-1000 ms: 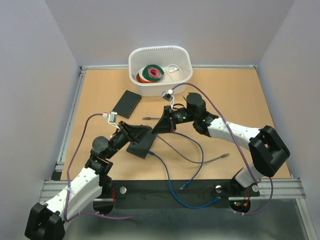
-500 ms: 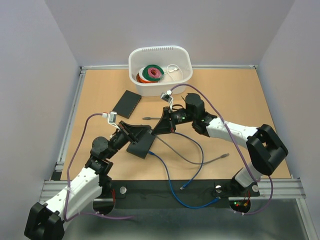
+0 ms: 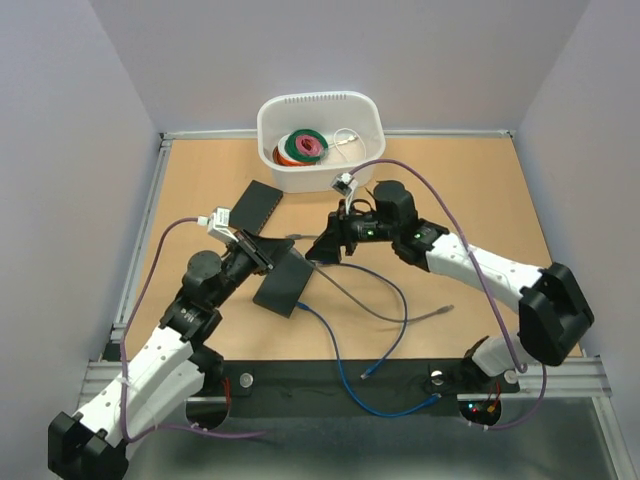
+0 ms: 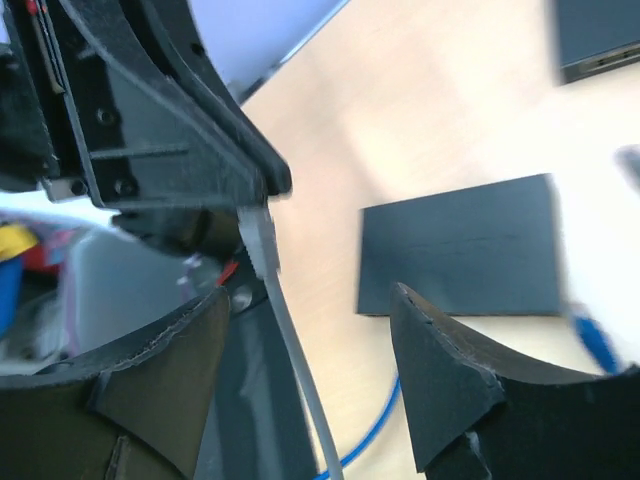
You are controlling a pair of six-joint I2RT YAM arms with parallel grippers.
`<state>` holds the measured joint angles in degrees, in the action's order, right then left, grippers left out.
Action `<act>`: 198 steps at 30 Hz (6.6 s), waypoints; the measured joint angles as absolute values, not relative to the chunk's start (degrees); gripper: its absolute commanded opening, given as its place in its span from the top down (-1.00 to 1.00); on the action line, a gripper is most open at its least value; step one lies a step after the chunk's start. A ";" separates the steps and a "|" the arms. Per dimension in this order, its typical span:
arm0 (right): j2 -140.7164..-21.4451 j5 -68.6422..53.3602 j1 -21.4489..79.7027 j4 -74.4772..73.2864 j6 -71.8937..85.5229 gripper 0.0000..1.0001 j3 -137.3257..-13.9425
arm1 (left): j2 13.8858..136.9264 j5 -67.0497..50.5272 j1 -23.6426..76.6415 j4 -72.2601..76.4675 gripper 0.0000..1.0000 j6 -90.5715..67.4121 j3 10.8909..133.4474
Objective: Insert the plug into the switch port
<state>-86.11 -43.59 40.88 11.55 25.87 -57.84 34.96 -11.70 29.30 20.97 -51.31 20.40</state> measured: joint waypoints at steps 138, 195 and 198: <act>-85.56 -10.09 54.48 -4.29 12.69 0.99 -51.86 | 47.09 4.69 30.96 2.26 -0.42 -46.74 27.33; -108.20 -1.08 59.16 -17.58 10.31 0.99 -69.73 | 74.17 -1.32 22.50 32.58 -0.23 -41.50 16.82; -108.20 0.27 59.33 -18.11 10.26 0.99 -70.06 | 74.39 -0.86 22.79 33.45 -0.22 -41.69 16.53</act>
